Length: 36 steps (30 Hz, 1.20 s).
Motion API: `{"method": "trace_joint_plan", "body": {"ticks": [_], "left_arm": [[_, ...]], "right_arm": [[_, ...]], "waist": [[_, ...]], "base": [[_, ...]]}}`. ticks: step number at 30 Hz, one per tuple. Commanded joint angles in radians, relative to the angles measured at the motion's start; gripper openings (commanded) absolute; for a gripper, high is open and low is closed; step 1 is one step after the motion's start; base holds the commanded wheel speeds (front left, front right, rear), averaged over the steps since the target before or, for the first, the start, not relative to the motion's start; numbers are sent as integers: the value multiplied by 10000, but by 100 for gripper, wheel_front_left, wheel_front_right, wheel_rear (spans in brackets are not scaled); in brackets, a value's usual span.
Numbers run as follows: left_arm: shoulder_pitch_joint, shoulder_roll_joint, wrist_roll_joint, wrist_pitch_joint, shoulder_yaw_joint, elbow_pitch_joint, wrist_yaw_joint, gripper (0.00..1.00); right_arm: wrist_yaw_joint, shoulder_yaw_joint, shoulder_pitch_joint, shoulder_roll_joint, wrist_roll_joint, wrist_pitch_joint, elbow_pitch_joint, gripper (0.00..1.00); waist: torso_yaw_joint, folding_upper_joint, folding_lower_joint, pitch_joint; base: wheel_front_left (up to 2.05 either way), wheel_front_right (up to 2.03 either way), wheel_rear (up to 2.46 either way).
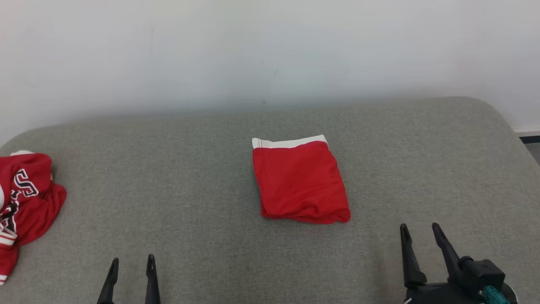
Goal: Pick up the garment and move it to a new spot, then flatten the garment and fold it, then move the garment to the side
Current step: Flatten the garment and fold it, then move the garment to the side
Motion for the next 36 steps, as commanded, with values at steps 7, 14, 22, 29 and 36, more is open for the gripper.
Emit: {"method": "trace_joint_plan", "body": {"ticks": [7, 14, 22, 29, 36], "left_arm": [[359, -4, 196, -32, 223, 363, -155, 100], [387, -42, 283, -32, 289, 451, -267, 100], [396, -79, 313, -32, 369, 506, -328, 100], [398, -98, 316, -32, 369, 488, -400, 100], [394, -117, 345, -32, 397, 441, -407, 100]], "right_arm": [[-24, 25, 45, 14, 96, -160, 472, 100], [-24, 88, -56, 11, 126, -156, 594, 100], [-24, 116, -75, 11, 197, -154, 628, 100], [-24, 52, 0, 12, 169, -95, 497, 100], [-24, 110, -26, 12, 303, 27, 445, 100]], "waist": [[-145, 0, 1, -202], [-94, 0, 1, -225], [-66, 0, 1, -215], [-33, 0, 1, -187], [39, 0, 1, -132]], "base": [[0, 0, 0], [0, 0, 0], [0, 0, 0], [0, 0, 0], [0, 0, 0]]}}
